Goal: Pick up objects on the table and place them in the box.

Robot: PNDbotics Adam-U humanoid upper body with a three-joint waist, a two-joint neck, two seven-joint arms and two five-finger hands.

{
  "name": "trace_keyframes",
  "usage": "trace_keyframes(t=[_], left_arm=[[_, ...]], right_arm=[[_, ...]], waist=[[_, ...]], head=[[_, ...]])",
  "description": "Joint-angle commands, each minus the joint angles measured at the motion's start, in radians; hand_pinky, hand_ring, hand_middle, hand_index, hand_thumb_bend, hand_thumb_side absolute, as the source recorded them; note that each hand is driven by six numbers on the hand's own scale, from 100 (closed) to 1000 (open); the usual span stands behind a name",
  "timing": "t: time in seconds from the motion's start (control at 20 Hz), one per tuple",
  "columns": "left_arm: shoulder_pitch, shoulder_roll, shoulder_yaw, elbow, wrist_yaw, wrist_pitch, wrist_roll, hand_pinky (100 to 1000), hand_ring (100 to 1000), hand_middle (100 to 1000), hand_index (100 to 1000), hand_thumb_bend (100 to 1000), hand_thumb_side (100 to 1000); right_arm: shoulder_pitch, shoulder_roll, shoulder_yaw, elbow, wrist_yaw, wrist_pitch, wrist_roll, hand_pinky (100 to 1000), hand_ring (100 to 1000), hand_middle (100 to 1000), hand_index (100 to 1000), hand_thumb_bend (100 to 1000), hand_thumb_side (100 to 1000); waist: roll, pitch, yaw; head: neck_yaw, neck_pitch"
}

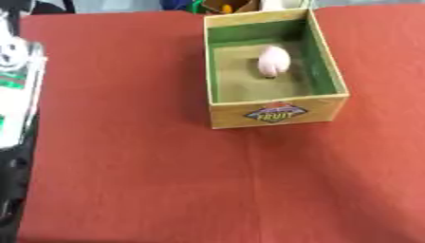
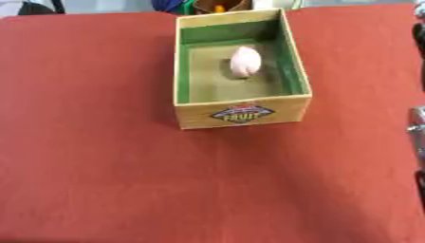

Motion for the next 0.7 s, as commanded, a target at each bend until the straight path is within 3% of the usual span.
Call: trace_keyframes(t=[0.05,0.2,0.25,0.45,0.7], left_arm=[[0.043,0.01,0.06,-0.04,0.057,-0.039,0.112,530,542,480,709,297,914],[0.102,-0.01,0.094,-0.041,0.093,-0.1,0.208,534,547,490,706,236,866],[0.121,-0.014,0.099,-0.041,0.096,-0.142,0.231,533,551,494,703,187,839],[0.192,-0.052,0.109,-0.041,0.087,-0.317,0.301,529,554,501,707,146,837],[0.264,-0.098,0.113,-0.041,0.081,-0.387,0.292,538,552,501,711,119,837]], right_arm=[[-0.003,-0.028,-0.012,-0.019,0.01,-0.001,-0.007,534,640,569,783,100,431],[-0.001,-0.029,-0.016,-0.019,0.013,-0.002,-0.013,534,639,568,782,100,430],[-0.001,-0.029,-0.017,-0.019,0.014,-0.002,-0.015,533,639,568,782,100,431],[0.002,-0.026,-0.02,-0.019,0.02,-0.001,-0.017,533,639,568,782,100,432],[0.008,-0.025,-0.023,-0.019,0.024,0.0,-0.025,531,638,566,781,100,429]], waist=[[-0.003,-0.022,0.005],[-0.006,-0.019,0.01],[-0.008,-0.017,0.01],[-0.013,-0.011,0.01],[-0.013,-0.004,0.011]], head=[[-0.002,-0.01],[-0.007,-0.029],[-0.007,-0.037],[0.001,-0.056],[0.0,-0.068]])
